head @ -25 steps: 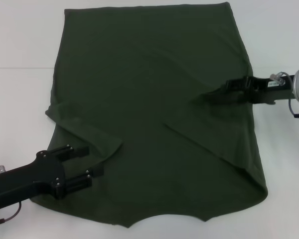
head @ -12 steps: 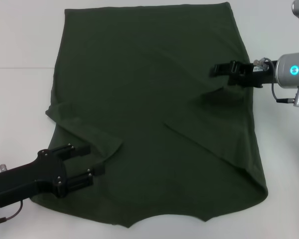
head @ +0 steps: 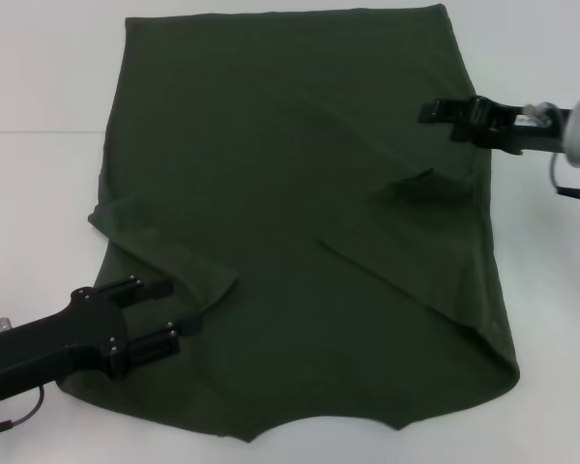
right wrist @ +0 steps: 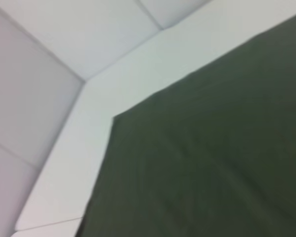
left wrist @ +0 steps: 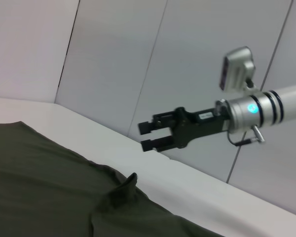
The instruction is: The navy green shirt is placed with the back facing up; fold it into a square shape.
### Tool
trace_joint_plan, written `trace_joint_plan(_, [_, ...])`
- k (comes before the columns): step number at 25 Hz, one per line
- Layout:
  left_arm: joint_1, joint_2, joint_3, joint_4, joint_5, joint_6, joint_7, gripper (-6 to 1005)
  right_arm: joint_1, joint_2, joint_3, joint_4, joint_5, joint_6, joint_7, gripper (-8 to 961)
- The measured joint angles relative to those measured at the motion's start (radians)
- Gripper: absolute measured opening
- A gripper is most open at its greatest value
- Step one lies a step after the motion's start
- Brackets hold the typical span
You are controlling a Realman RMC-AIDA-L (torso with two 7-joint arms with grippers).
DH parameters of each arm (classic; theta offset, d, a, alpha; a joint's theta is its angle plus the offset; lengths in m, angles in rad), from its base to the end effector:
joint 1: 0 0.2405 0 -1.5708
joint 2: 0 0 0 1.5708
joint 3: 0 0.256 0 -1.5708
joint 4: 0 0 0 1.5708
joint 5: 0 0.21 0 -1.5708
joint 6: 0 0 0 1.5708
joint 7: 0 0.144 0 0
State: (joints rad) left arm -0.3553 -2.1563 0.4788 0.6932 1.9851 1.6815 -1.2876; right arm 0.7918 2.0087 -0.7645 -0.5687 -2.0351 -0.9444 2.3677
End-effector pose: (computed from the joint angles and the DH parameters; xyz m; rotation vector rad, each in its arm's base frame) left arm -0.2976 0.2736 0.0048 -2.5106 -0.7352 -0.9088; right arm 0.2318 0.4547 0.0243 -1.9913 1.5708 0.7004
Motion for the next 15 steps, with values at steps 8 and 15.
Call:
trace_joint_plan(8, [-0.014,0.020,-0.005,0.009,-0.010,0.002,-0.170,699,-0.120,-0.035,-0.003,-0.157,0.040,-0.352,-0.116,706])
trace_joint_plan(15, [-0.046,0.065,0.003,0.004,-0.017,-0.018,-0.402,699,-0.203,-0.012,0.009,-0.206,0.020,-0.500,-0.293,705])
